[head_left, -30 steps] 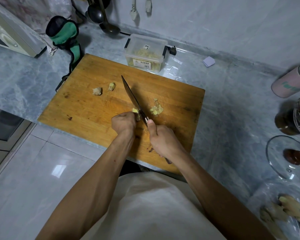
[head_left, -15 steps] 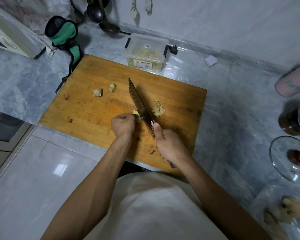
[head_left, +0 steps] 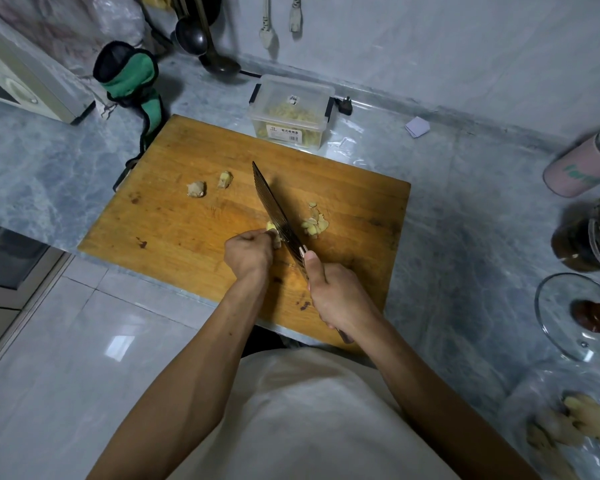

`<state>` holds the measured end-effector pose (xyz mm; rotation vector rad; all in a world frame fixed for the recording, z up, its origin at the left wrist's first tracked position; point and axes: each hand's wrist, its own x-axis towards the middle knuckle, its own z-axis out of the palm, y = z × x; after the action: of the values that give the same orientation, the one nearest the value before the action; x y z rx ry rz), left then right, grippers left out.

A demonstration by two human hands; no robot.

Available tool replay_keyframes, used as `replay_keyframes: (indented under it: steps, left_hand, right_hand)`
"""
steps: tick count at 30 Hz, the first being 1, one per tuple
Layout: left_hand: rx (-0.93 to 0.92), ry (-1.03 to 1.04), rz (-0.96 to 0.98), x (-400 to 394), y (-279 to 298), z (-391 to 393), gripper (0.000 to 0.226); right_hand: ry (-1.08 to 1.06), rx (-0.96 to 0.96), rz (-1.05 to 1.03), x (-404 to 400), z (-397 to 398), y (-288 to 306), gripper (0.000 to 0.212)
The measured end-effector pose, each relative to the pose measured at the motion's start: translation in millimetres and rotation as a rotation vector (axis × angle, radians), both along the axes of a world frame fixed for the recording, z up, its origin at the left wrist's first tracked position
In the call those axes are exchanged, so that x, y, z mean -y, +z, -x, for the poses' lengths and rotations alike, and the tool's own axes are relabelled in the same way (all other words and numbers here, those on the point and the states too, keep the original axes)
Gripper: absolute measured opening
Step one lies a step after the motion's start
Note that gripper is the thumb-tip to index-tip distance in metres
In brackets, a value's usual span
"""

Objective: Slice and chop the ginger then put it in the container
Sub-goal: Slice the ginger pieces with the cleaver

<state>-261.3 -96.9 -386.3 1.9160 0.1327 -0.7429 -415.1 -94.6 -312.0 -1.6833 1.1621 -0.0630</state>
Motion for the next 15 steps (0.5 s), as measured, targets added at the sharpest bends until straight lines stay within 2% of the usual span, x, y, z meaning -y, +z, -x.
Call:
replay_keyframes:
  steps: [15]
  left_hand:
    - [0.019, 0.0, -0.056, 3.1, 3.8, 0.7, 0.019]
  right_hand:
    - [0.012, -0.011, 0.052, -3.8, 1.7, 0.6, 0.074]
